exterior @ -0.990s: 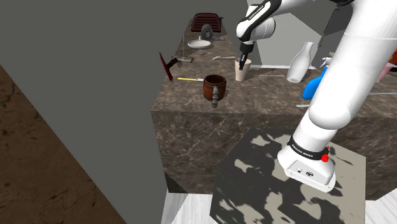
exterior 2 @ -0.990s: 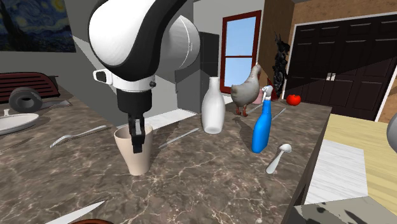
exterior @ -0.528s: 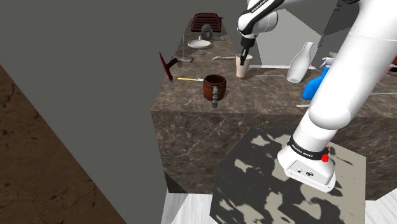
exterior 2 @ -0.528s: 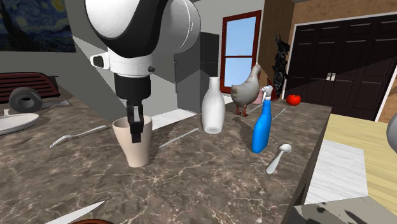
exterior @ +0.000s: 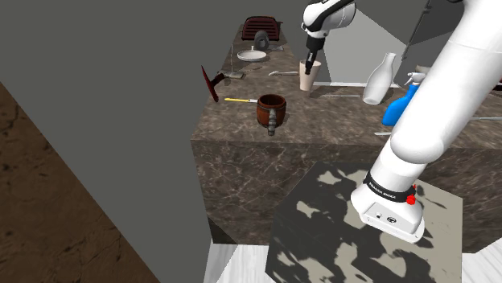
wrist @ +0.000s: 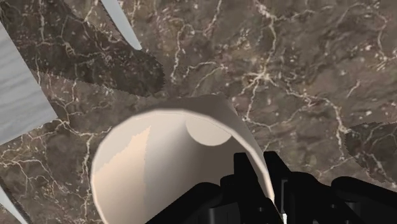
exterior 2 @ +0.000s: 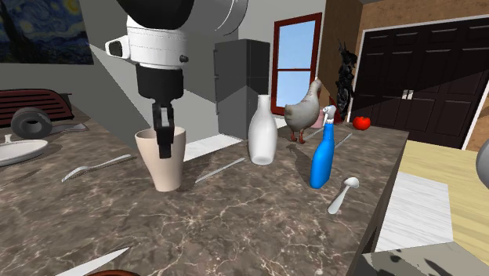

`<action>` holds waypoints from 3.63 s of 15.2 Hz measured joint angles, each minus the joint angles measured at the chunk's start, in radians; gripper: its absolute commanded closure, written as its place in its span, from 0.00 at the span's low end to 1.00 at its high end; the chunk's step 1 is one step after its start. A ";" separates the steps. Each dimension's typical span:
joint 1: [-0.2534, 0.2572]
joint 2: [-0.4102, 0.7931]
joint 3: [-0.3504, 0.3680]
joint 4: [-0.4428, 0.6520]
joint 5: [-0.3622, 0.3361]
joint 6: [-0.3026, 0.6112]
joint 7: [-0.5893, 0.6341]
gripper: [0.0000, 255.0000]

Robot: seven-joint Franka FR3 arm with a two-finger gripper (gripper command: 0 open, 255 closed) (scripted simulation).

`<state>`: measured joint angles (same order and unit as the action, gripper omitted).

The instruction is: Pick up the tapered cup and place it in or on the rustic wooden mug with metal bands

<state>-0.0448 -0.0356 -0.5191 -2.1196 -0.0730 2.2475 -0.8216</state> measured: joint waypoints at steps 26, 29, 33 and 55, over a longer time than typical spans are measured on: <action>0.033 -0.135 0.065 0.181 -0.065 -0.310 0.096 1.00; 0.055 -0.206 0.121 0.128 -0.097 -0.332 0.183 1.00; 0.084 -0.262 0.191 0.089 -0.112 -0.361 0.285 1.00; 0.209 -0.349 0.473 -0.009 -0.082 -0.407 0.678 1.00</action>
<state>0.1642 -0.3842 -0.0463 -2.1287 -0.1546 1.8402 -0.1431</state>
